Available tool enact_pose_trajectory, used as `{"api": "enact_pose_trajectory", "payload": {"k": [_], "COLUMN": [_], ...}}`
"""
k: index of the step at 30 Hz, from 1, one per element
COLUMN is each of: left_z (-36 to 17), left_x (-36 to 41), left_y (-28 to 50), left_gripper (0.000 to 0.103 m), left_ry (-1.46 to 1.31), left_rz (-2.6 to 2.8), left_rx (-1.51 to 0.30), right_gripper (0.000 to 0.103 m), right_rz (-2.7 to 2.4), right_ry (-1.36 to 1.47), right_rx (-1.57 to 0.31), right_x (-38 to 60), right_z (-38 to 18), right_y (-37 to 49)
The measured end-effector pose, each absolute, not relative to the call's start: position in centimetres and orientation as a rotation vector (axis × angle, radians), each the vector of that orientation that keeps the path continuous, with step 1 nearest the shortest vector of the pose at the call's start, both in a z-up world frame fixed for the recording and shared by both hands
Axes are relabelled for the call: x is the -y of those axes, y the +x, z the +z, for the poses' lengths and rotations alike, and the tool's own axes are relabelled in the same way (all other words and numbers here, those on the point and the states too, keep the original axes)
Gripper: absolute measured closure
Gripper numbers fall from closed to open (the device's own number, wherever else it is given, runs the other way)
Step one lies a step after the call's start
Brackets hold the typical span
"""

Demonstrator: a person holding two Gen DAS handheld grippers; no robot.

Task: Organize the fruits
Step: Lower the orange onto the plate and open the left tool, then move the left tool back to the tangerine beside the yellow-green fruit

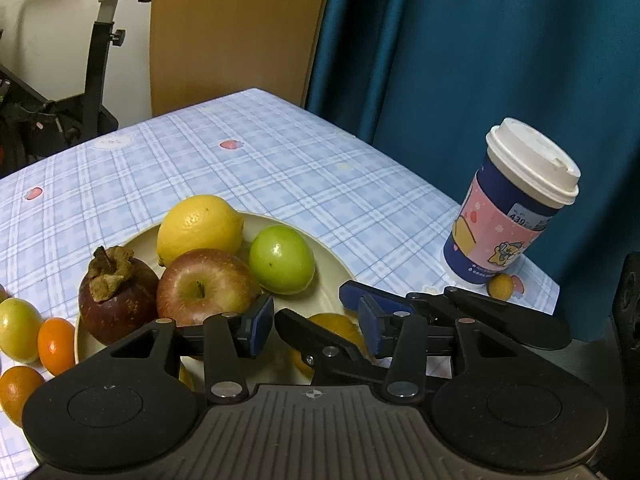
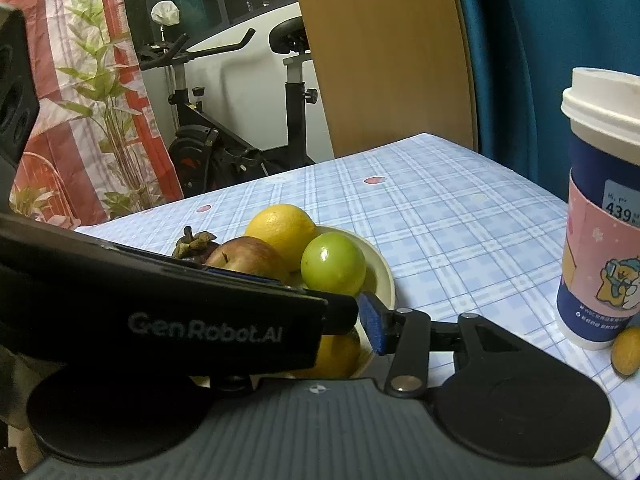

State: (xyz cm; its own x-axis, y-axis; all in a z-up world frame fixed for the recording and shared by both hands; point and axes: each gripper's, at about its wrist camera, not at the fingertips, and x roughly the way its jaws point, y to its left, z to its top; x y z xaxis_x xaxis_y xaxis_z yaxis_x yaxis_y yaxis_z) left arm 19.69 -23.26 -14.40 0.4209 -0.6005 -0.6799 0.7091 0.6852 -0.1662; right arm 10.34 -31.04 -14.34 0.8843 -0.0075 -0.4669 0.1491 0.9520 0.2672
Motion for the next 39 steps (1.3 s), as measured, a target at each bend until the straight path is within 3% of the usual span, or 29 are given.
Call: {"api": "enact_pose_trajectory", "payload": {"k": [12, 29, 32, 39], "left_z": [-12.0, -9.9, -9.9, -11.0], "left_x": [19.1, 8.5, 5.2, -0.4], "left_y": [17.6, 18.4, 19.0, 20.5], "left_gripper": [0.052, 0.052, 0.046, 0.046], "left_ry": [0.07, -0.074, -0.117, -0.216], "left_rz": [-0.786, -0.593, -0.533, -0.436], "left_rx": [-0.674, -0.589, -0.59, -0.606], "right_gripper": [0.045, 0.044, 0.044, 0.044], "right_rz": [-0.121, 0.01, 0.03, 0.099], "right_ry": [0.215, 0.058, 0.045, 0.013], "right_rx": [-0.378, -0.351, -0.353, -0.362], "right_x": [29.6, 24.1, 23.2, 21.0], "right_z": [-13.2, -12.9, -12.9, -12.8], "right_y": [9.4, 9.8, 9.9, 10.4]}}
